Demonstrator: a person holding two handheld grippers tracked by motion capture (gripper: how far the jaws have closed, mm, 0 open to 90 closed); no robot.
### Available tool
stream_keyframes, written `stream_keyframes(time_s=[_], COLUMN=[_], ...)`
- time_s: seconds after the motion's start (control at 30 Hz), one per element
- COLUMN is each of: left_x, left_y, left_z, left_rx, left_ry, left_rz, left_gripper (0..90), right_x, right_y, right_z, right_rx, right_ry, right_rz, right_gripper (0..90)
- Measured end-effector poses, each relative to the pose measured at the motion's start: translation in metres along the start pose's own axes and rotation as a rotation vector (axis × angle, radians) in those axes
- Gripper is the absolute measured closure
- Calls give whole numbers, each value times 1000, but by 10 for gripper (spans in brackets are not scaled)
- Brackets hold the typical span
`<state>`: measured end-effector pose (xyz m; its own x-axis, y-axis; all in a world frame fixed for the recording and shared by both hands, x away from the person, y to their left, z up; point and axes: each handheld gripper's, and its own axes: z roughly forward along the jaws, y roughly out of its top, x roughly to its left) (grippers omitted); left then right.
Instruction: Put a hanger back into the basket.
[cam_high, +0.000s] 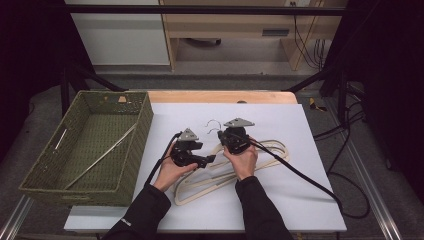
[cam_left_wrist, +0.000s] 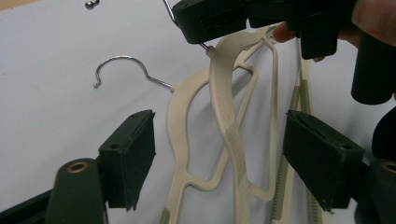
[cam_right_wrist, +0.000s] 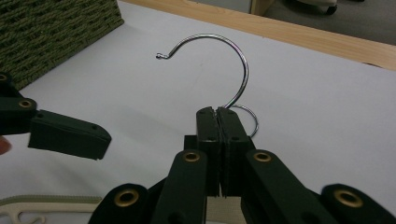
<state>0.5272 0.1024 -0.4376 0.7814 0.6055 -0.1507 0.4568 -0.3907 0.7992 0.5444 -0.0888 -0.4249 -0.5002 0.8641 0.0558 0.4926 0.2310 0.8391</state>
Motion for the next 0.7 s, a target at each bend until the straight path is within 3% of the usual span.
stream_keyframes(time_s=[0.17, 0.5, 0.6, 0.7], left_x=[3, 4, -1, -4], left_y=[-1, -1, 0, 1], left_z=[10, 23, 22, 20], left_rx=[29, 83, 98, 107], left_ry=[-13, -113, -107, -107], left_rz=[-19, -58, -38, -49], left_gripper=[387, 666, 739, 747], right_x=[1, 3, 4, 5], right_y=[0, -1, -2, -4], right_z=[-3, -6, -8, -10], right_rx=[-6, -12, -15, -15], right_ry=[11, 26, 40, 42], right_rz=[0, -23, -20, -37], right_gripper=[894, 894, 892, 889])
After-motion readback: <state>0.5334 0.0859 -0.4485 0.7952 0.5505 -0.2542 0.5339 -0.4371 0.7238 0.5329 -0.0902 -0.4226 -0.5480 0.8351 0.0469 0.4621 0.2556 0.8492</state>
